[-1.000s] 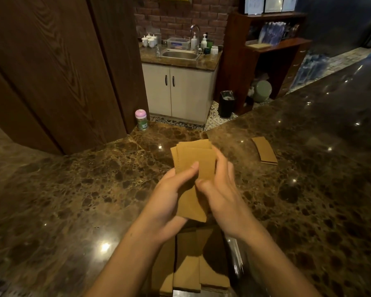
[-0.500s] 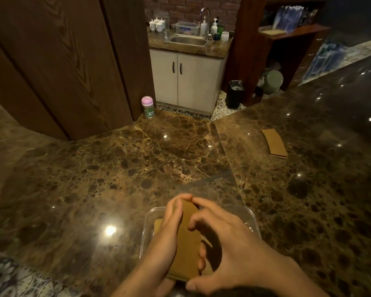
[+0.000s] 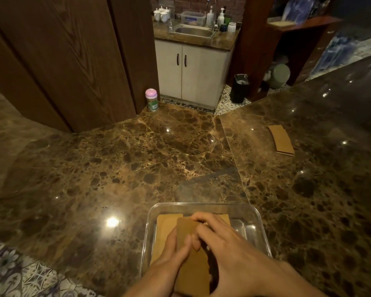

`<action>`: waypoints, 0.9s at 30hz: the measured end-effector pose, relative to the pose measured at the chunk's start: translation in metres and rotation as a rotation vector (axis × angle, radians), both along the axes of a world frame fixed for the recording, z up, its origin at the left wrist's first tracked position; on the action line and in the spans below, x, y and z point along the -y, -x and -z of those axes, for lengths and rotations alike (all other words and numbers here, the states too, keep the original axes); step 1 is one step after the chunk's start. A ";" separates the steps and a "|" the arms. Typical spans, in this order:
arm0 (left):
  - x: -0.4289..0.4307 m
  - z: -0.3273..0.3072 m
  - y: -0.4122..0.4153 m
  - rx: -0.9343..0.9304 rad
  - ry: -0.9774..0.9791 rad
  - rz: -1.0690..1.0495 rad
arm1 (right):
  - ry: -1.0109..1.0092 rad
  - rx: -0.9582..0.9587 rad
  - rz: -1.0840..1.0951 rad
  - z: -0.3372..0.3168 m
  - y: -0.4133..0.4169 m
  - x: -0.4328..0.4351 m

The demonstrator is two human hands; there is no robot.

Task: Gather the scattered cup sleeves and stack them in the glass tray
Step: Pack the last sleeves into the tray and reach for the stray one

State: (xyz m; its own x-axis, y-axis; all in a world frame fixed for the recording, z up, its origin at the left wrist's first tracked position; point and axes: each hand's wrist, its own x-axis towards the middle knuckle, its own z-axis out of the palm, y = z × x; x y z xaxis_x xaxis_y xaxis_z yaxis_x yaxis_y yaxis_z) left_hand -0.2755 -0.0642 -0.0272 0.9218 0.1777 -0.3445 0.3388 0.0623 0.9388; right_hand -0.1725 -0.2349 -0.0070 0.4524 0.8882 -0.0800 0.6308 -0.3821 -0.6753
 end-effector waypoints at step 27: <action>-0.013 0.018 -0.020 0.237 -1.506 0.747 | 0.265 0.175 -0.040 0.039 -0.007 0.000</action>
State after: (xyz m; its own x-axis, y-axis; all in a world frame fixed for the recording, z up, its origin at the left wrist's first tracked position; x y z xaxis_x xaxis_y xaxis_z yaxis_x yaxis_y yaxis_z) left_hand -0.2550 -0.0511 -0.0452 0.9525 -0.2704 -0.1403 -0.2670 -0.9628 0.0429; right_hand -0.1653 -0.2353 -0.0459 0.4445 0.8645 -0.2347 0.7471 -0.5023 -0.4354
